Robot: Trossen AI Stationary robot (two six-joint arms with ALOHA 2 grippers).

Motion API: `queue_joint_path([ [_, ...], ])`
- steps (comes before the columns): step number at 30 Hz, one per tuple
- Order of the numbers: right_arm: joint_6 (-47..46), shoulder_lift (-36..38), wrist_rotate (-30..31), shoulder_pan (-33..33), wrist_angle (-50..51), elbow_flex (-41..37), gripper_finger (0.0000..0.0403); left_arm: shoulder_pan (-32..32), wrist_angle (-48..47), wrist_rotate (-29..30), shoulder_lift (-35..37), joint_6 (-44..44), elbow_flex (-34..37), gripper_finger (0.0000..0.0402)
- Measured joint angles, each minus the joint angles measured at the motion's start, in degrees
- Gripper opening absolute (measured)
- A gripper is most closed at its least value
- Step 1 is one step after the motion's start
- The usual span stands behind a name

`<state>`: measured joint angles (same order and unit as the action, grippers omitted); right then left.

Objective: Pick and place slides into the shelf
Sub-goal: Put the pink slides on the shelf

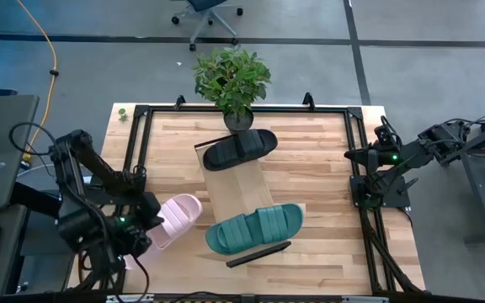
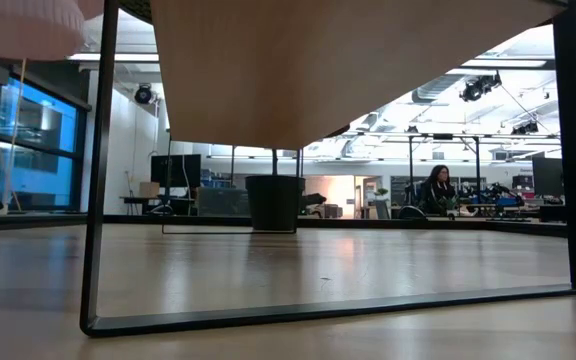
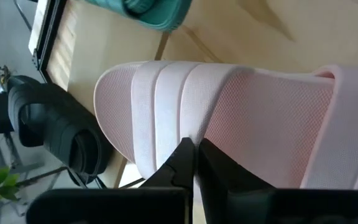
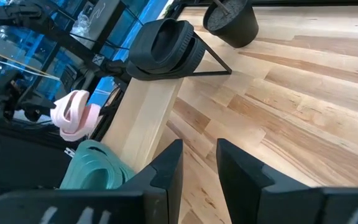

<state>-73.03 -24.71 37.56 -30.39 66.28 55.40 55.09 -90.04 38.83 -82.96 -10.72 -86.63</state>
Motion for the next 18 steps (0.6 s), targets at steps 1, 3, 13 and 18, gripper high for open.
queue_joint_path([
  [1,0.0,0.0,0.2,0.0,0.0,0.0,0.0087,0.0,0.0,0.0,0.8,0.0,0.0,0.0000],
  [3,0.0,0.0,0.4,0.0,0.0,0.0,0.0087,0.0,0.0,0.0,2.1,0.0,0.0,0.0000],
  [13,-0.4,0.0,1.5,0.0,0.0,0.0,0.0087,0.0,0.0,-0.9,6.4,6.1,0.0,0.0000],
  [18,-1.3,0.0,1.7,0.0,0.0,0.0,0.0087,-2.3,0.0,-1.0,7.6,12.9,0.0,0.0000],
])
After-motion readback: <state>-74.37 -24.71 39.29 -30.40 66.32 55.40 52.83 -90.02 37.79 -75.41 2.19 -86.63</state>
